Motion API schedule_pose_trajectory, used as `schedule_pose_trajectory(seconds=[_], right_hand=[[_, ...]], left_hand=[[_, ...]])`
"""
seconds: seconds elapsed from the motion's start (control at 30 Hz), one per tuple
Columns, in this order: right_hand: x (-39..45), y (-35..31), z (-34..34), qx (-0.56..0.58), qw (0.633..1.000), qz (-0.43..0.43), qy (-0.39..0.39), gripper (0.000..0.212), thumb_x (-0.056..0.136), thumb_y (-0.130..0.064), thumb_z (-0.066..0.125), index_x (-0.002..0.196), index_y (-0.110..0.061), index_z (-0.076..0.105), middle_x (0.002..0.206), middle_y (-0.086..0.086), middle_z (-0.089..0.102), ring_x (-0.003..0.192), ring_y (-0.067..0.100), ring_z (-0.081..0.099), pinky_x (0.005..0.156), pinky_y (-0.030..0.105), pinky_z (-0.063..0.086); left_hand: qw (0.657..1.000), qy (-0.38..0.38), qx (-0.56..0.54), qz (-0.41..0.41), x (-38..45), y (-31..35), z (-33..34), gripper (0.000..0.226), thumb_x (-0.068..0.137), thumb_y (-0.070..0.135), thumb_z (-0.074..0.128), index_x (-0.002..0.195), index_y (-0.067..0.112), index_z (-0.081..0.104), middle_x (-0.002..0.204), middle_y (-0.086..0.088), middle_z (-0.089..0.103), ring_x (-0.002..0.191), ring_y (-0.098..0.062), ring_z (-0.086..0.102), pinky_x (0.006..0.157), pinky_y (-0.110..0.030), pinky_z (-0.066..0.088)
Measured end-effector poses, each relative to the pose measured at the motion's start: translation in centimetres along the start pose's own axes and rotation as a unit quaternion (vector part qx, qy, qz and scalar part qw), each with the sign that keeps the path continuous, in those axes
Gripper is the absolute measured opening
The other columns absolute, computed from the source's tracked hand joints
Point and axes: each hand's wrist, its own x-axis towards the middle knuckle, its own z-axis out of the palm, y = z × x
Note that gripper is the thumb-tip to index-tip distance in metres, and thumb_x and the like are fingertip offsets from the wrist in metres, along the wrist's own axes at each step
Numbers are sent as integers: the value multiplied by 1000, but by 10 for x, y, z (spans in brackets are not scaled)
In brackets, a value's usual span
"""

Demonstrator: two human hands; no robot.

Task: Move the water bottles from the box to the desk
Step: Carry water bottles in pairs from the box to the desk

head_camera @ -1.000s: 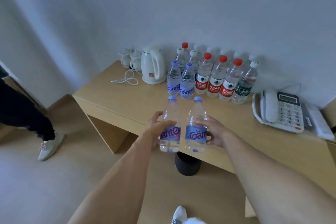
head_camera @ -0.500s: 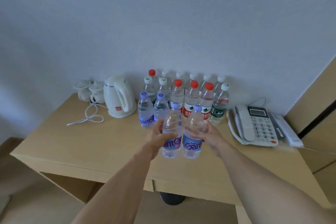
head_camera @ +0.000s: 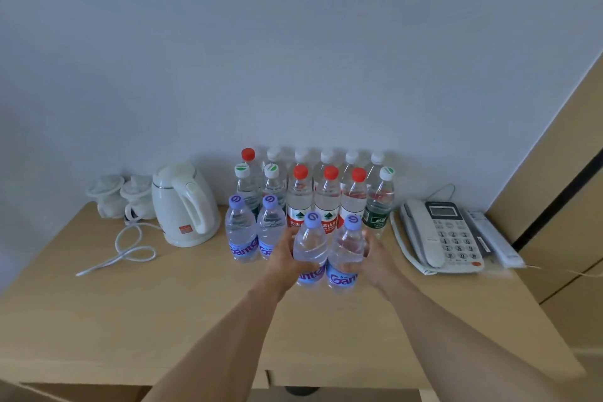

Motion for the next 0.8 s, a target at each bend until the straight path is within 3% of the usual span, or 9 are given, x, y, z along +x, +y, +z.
schedule_pose_trajectory(seconds=[0.13,0.33,0.47,0.53,0.6,0.67,0.8], right_hand=[[0,12,0,-35,999,-7,14,69,64,1,86,119,-27,54,108,-6,69,104,15,65,89,41,57],[-3,18,3,-64,998,-18,15,71,66,-8,88,123,-26,51,113,-6,67,104,12,64,88,38,57],[-6,18,4,-71,997,-31,14,70,67,-10,89,123,-27,51,111,-8,68,102,8,64,85,30,55],[-8,16,3,-75,997,-29,16,68,66,-12,90,118,-33,52,108,-16,66,100,0,61,78,18,52],[-10,10,-1,-76,996,-39,24,66,64,-16,92,108,-45,53,100,-28,64,97,-10,58,69,7,44],[-10,2,-5,-87,993,-69,37,66,64,-17,91,104,-52,52,98,-36,62,97,-16,55,71,9,44],[-11,-18,-11,-116,982,-139,51,58,68,-12,88,114,-36,61,103,-24,68,98,-4,62,79,24,53]], left_hand=[[1000,-3,7,9,-1,-8,3,76,61,12,84,128,27,51,117,3,70,109,-18,67,96,-46,56],[1000,-9,25,8,-7,-16,4,72,59,19,85,121,33,52,107,14,72,103,-9,68,90,-34,58],[997,-9,78,17,-11,-11,3,72,67,9,86,122,38,49,114,13,69,109,-10,65,90,-31,56],[991,-14,126,33,-13,-4,0,75,71,8,85,128,40,46,123,14,65,115,-10,61,91,-22,51],[979,-10,193,68,-15,5,-4,79,74,15,84,137,39,43,126,18,60,116,-5,57,87,-8,42],[955,16,273,111,-18,21,-10,79,76,24,84,142,39,43,117,23,56,107,-1,55,81,-4,38],[886,9,429,176,-16,59,-17,64,82,34,79,139,36,52,109,13,60,95,-9,61,81,-27,52]])
